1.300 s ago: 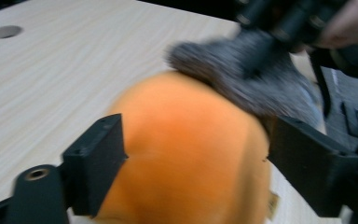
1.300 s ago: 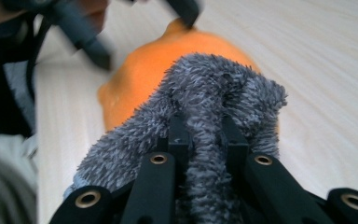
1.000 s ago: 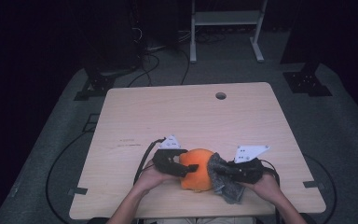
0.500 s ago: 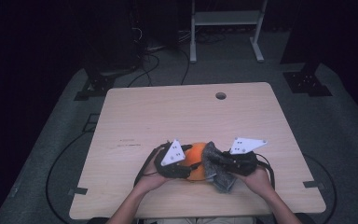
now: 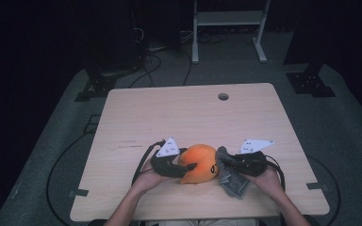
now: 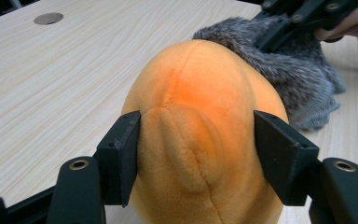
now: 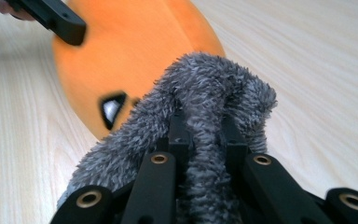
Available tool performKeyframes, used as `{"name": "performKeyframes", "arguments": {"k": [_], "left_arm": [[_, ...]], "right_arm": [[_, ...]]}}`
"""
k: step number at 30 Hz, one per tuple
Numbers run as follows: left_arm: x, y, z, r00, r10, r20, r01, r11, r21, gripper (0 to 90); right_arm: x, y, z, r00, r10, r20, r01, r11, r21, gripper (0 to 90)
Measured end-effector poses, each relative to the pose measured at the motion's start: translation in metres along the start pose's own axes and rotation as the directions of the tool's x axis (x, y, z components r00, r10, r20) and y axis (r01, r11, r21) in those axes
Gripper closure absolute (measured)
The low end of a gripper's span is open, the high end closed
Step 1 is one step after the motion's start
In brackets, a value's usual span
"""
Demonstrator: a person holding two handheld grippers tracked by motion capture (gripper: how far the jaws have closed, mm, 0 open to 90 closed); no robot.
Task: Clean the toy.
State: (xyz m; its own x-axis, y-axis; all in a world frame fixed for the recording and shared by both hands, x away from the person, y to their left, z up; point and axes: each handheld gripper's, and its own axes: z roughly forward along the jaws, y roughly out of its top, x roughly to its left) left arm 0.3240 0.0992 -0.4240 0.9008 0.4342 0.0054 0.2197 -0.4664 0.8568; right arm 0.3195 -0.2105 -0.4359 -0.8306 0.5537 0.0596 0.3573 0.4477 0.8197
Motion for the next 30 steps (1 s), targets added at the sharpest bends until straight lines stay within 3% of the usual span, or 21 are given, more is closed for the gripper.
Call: {"name": "performKeyframes", "arguments": {"k": [4,8,11,12,13,15,16,18,19,20,21,22,23,24,25,26,27,29,30], "left_arm": [[-0.003,0.000,-0.002,0.9985,0.050,0.020,-0.051,0.9984,0.023,39.5],[-0.002,-0.001,-0.004,0.9980,0.051,0.037,-0.052,0.9980,0.035,39.5],[0.000,0.006,-0.005,0.9974,-0.004,0.072,0.001,0.9988,0.050,27.0],[0.000,0.006,-0.005,0.9974,-0.004,0.072,0.001,0.9988,0.050,20.1],[0.001,0.012,-0.003,0.9970,-0.039,0.067,0.035,0.9981,0.050,16.8],[-0.001,0.013,0.003,0.9985,-0.033,0.043,0.029,0.9963,0.080,13.3],[-0.003,0.012,0.006,0.9991,-0.028,0.031,0.026,0.9961,0.085,14.3],[-0.004,0.011,0.006,0.9995,-0.024,0.020,0.023,0.9972,0.072,27.2],[-0.006,0.012,0.004,0.9997,0.022,-0.015,-0.021,0.9989,0.042,34.8],[-0.006,0.012,0.004,0.9997,0.022,-0.015,-0.021,0.9989,0.042,39.8],[-0.011,0.013,0.001,0.9964,0.072,-0.045,-0.074,0.9970,-0.024,42.4],[-0.015,0.015,0.000,0.9915,0.106,-0.077,-0.109,0.9929,-0.048,44.1],[-0.015,0.015,0.000,0.9915,0.106,-0.077,-0.109,0.9929,-0.048,44.6],[-0.018,0.017,0.000,0.9842,0.140,-0.109,-0.148,0.9867,-0.068,44.6],[-0.021,0.018,0.001,0.9766,0.172,-0.128,-0.185,0.9777,-0.098,44.2],[-0.022,0.019,0.002,0.9745,0.186,-0.126,-0.201,0.9731,-0.113,43.5],[-0.022,0.019,0.002,0.9745,0.186,-0.126,-0.201,0.9731,-0.113,42.6],[-0.016,0.011,0.006,0.9799,0.179,-0.088,-0.186,0.9799,-0.073,41.3],[-0.016,0.011,0.006,0.9799,0.179,-0.088,-0.186,0.9799,-0.073,39.6]], "right_arm": [[0.004,0.014,-0.009,0.9995,-0.007,-0.031,0.003,0.995,-0.104,79.1],[0.009,0.019,-0.005,0.9990,-0.020,-0.040,0.016,0.995,-0.098,79.1],[0.013,0.014,0.001,0.9988,-0.035,-0.035,0.033,0.997,-0.068,79.0],[0.015,0.015,0.000,0.9984,-0.052,-0.023,0.051,0.997,-0.065,79.0],[0.018,0.016,0.000,0.9975,-0.070,-0.013,0.069,0.996,-0.062,79.0],[0.021,0.017,-0.001,0.9962,-0.085,-0.018,0.084,0.994,-0.067,79.1],[0.022,0.018,-0.001,0.9959,-0.089,-0.019,0.087,0.994,-0.067,79.1],[0.023,0.019,-0.001,0.9952,-0.097,-0.013,0.096,0.993,-0.064,79.1],[0.023,0.020,-0.002,0.9944,-0.106,0.001,0.106,0.993,-0.057,79.1],[0.023,0.020,-0.002,0.9944,-0.106,0.001,0.106,0.993,-0.057,79.1],[0.021,0.021,-0.006,0.9950,-0.099,0.010,0.100,0.993,-0.066,79.0],[0.021,0.022,-0.010,0.9950,-0.098,0.019,0.099,0.992,-0.078,79.1],[0.021,0.024,-0.014,0.9950,-0.096,0.026,0.098,0.990,-0.098,79.1],[0.021,0.024,-0.014,0.9950,-0.096,0.026,0.098,0.990,-0.098,79.1],[0.021,0.027,-0.020,0.9959,-0.086,0.027,0.089,0.985,-0.148,79.1],[0.021,0.029,-0.022,0.9961,-0.083,0.028,0.087,0.984,-0.158,79.1],[0.021,0.029,-0.022,0.9961,-0.083,0.028,0.087,0.984,-0.158,79.1],[0.019,0.027,-0.018,0.9965,-0.082,0.019,0.084,0.988,-0.133,79.1],[0.019,0.027,-0.018,0.9965,-0.082,0.019,0.084,0.988,-0.133,79.1]]}}
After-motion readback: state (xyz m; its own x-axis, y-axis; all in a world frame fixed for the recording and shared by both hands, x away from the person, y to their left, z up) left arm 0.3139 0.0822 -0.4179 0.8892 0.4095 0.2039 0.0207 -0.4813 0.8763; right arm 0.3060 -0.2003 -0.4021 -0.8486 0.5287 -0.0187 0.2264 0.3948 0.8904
